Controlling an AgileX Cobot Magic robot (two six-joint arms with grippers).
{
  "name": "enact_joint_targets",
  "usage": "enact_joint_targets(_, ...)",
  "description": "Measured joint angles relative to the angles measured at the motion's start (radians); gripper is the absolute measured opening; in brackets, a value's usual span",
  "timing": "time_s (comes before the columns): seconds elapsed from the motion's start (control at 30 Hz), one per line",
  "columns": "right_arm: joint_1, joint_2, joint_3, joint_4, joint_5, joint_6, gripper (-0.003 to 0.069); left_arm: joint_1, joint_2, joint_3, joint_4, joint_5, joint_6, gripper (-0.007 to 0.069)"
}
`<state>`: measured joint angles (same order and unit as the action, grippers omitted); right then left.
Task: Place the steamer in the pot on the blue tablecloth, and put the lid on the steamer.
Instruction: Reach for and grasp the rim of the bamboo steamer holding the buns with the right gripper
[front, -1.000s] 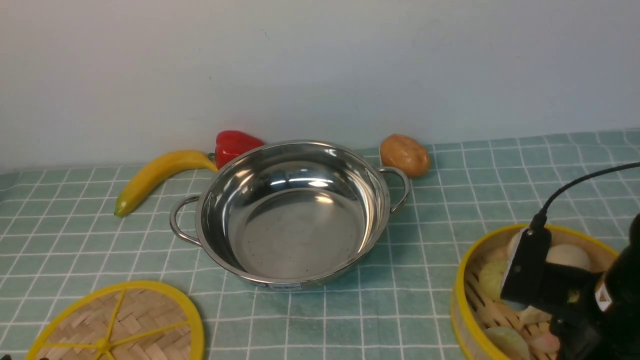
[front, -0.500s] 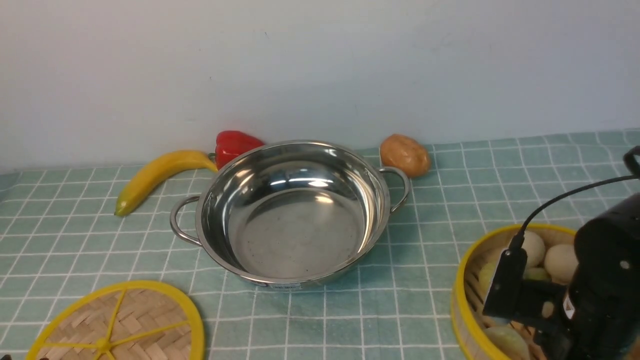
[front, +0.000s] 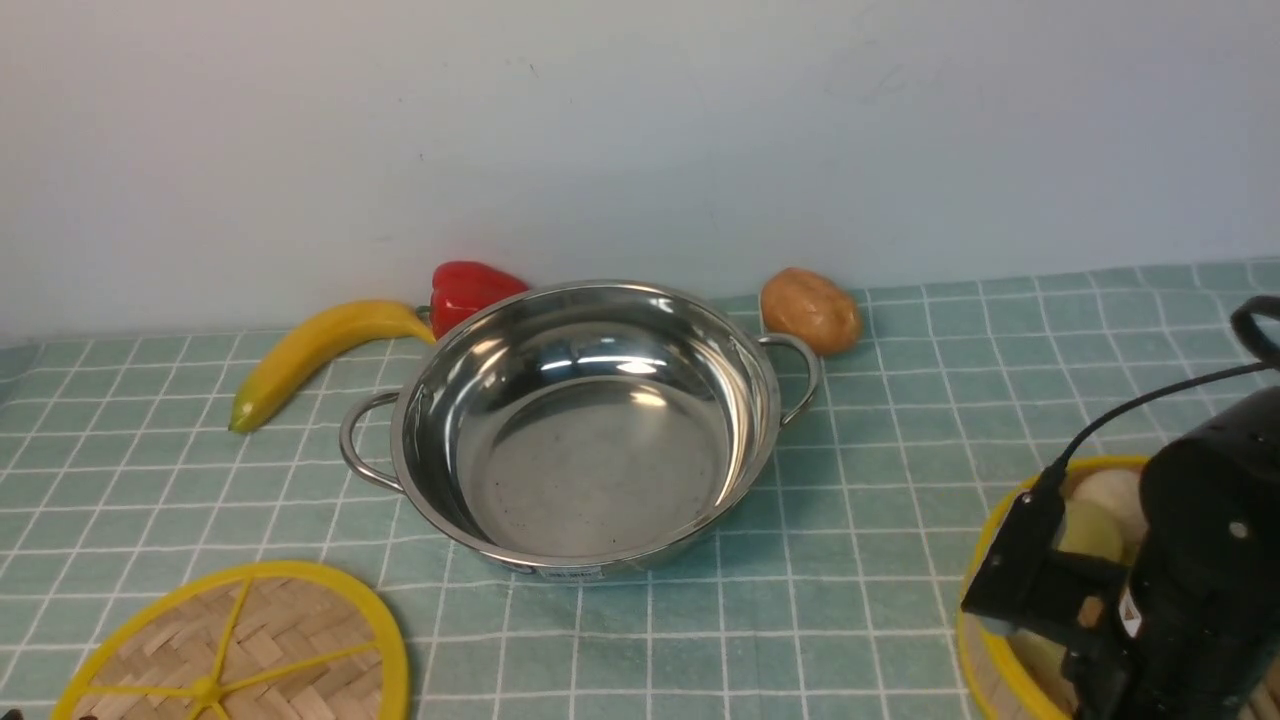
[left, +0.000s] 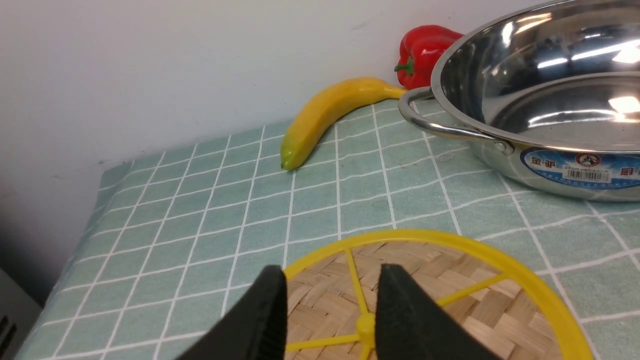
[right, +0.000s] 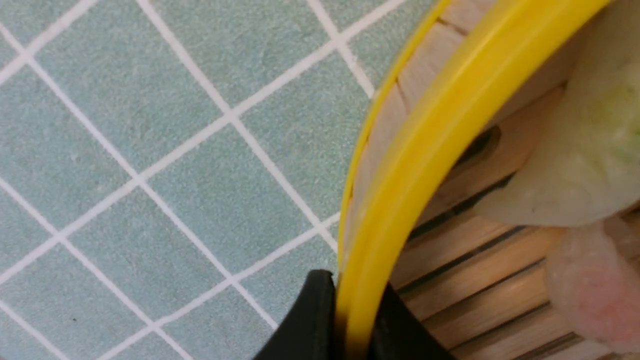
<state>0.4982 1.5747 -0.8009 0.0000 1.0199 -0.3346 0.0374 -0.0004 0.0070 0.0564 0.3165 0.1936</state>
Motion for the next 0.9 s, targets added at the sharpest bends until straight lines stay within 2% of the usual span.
enact_joint_targets(0.33,0.0,-0.027,-0.085,0.0,0.068,0.016,0.0069,0.0,0.0,0.0,0.0,0.0,0.0,0.0243)
enact_joint_targets(0.5,0.0,-0.032,-0.254,-0.022,0.213,0.007,0.0083,0.0,0.0,0.0,0.0,0.0,0.0,0.0243)
enact_joint_targets(0.9,0.004,-0.008,-0.517,-0.104,0.234,-0.077,0.0083,0.0,0.0,0.0,0.0,0.0,0.0,0.0243)
